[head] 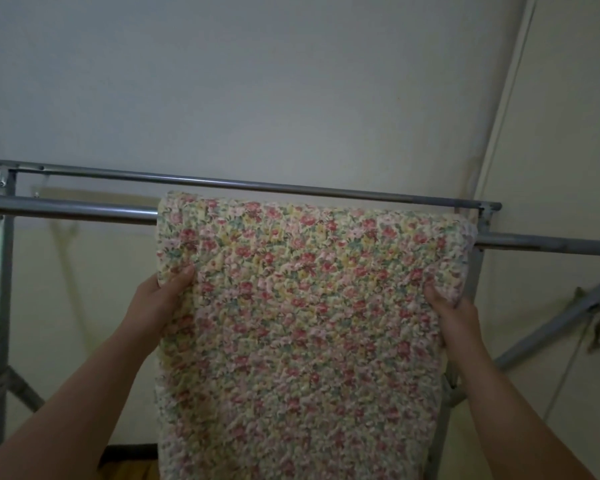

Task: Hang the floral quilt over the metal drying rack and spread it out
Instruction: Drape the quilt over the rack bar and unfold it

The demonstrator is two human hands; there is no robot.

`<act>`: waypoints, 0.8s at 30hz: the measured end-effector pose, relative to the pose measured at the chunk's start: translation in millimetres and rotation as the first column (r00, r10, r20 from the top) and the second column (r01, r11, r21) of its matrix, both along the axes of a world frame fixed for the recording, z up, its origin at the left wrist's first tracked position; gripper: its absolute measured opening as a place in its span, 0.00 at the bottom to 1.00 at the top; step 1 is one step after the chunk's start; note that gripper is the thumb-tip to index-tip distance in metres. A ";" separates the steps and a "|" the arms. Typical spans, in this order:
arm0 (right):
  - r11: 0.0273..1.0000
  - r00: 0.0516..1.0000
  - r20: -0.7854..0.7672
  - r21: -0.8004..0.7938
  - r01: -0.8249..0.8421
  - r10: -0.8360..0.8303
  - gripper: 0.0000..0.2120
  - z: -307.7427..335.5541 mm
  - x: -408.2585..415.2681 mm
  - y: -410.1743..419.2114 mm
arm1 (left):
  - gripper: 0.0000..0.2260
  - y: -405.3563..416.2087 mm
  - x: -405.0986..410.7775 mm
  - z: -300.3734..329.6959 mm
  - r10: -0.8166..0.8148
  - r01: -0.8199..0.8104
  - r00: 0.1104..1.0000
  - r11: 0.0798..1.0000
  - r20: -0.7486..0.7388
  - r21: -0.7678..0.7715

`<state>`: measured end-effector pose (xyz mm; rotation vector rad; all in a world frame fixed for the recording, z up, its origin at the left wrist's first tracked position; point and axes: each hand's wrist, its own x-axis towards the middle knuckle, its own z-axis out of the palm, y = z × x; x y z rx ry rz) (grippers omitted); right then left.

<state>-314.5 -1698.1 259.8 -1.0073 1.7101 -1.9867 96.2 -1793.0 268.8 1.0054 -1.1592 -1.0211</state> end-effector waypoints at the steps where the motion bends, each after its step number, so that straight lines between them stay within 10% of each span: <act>1: 1.000 1.000 -0.015 -0.013 0.021 -0.021 0.22 1.8 0.8 0.4 | 0.18 1.6 -3.1 0.4 0.042 -0.042 0.999 0.999 -0.004 -0.017; 13: 0.980 0.995 -0.002 -0.173 0.096 -0.097 0.19 104.1 -8.5 3.1 | 0.14 6.1 -25.0 103.1 0.430 -0.406 0.903 0.864 0.016 -0.296; 24: 0.838 0.639 -0.747 0.222 0.498 -0.182 0.21 147.1 -15.0 -19.2 | 0.24 -19.4 -38.7 126.1 0.752 -0.552 0.411 0.655 0.515 -0.516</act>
